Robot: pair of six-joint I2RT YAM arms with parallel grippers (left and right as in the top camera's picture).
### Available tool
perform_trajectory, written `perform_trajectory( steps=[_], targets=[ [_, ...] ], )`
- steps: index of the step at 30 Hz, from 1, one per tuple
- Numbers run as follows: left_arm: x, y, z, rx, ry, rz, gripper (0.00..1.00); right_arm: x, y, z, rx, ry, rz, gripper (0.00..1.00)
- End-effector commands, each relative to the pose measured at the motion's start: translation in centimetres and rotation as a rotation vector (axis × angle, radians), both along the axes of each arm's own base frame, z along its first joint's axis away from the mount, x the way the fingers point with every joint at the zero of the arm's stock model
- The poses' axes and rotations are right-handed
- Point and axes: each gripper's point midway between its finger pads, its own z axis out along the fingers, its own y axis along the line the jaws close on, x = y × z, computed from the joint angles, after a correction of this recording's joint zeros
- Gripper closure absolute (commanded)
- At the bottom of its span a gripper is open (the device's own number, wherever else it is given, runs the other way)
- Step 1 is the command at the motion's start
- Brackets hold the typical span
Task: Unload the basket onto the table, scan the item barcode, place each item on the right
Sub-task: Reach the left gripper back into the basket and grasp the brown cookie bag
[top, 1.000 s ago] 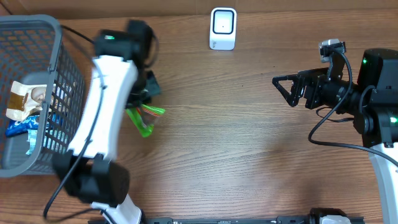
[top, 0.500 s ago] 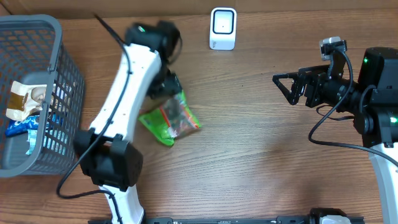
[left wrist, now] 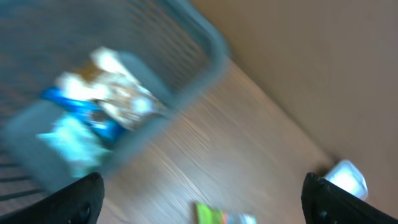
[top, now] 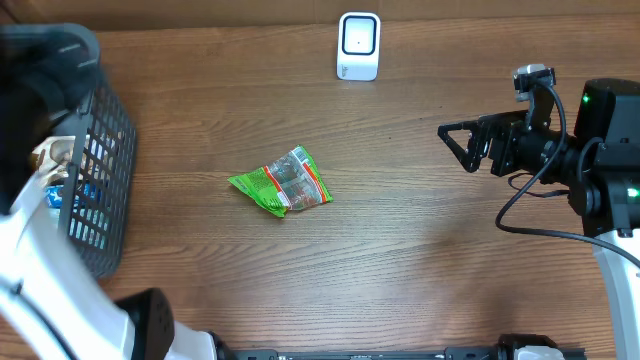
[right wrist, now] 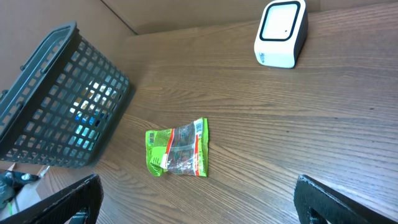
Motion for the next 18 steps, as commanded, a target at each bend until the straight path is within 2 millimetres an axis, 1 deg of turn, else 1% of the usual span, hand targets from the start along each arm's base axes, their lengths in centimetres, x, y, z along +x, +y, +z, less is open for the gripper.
perform_trajectory(
  steps=[1, 3, 5, 9, 11, 13, 16, 18],
  targets=[
    [-2.5, 4.2, 0.0, 0.017, 0.015, 0.122, 0.07, 0.0, 0.0, 1.0, 0.007, -0.021, 0.002, 0.01],
    [-3.4, 6.6, -1.0, 0.003, 0.051, 0.195, 0.06, 0.0, 0.0, 0.9, 0.007, -0.018, 0.002, 0.01],
    [-3.7, 8.5, -2.8, -0.024, 0.103, 0.248, 0.05, 0.0, 0.0, 0.9, 0.007, -0.018, 0.002, 0.01],
    [-3.6, 11.6, -7.5, -0.131, 0.215, 0.368, 0.03, 0.0, 0.0, 0.9, 0.006, -0.017, 0.002, 0.01],
    [-3.1, 13.2, -10.1, -0.180, 0.268, 0.402, 0.03, 0.0, 0.0, 0.8, 0.004, -0.015, -0.001, 0.01],
    [-2.1, 14.8, -13.3, -0.233, 0.324, 0.410, 0.05, 0.0, -0.1, 0.7, 0.000, -0.011, -0.006, 0.01],
    [-0.9, 15.9, -16.7, -0.280, 0.401, 0.412, 0.10, 0.0, -0.1, 0.6, 0.000, -0.009, -0.006, 0.01],
    [-0.3, 16.4, -19.3, -0.314, 0.463, 0.411, 0.22, 0.0, -0.1, 0.6, 0.000, -0.009, -0.006, 0.01]
  ],
)
